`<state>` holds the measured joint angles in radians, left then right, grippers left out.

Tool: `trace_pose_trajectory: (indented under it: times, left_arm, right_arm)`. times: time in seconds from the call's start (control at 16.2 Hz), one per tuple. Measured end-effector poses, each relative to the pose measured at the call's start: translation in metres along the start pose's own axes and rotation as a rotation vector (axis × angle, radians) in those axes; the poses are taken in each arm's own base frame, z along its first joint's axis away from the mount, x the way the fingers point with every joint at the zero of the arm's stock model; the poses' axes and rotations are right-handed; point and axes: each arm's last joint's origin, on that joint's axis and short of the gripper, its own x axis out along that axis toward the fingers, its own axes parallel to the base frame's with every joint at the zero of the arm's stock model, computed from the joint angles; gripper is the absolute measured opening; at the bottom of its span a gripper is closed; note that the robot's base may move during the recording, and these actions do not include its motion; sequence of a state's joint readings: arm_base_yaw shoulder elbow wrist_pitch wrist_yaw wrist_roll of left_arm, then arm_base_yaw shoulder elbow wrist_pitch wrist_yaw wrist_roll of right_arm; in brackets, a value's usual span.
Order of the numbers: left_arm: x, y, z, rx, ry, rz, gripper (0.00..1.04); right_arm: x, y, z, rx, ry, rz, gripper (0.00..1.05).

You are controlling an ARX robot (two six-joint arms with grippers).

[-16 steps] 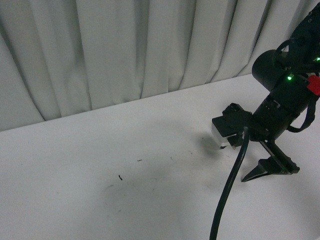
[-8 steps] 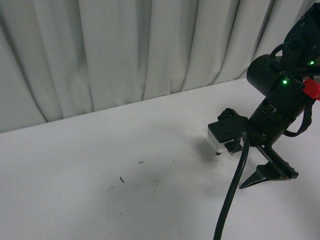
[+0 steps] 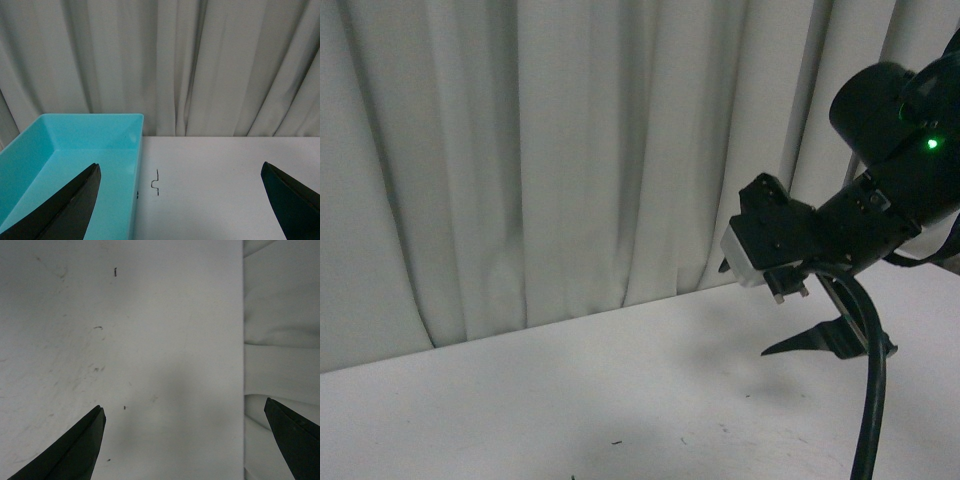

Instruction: Wind up and store yellow beetle toy

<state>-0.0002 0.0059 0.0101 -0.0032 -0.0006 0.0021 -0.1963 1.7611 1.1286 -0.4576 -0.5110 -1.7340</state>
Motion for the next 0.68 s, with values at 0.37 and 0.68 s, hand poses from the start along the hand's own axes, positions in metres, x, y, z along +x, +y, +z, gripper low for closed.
trace_pose_trajectory:
  times: [0.37, 0.68]
  left_arm:
    - [0.000, 0.000, 0.000, 0.000, 0.000, 0.000, 0.98]
    - [0.000, 0.000, 0.000, 0.000, 0.000, 0.000, 0.98]
  right_arm:
    - [-0.043, 0.073, 0.074, 0.764, -0.159, -0.994, 0.46]
    - [-0.081, 0.136, 0.091, 1.139, -0.456, -1.034, 0.02]
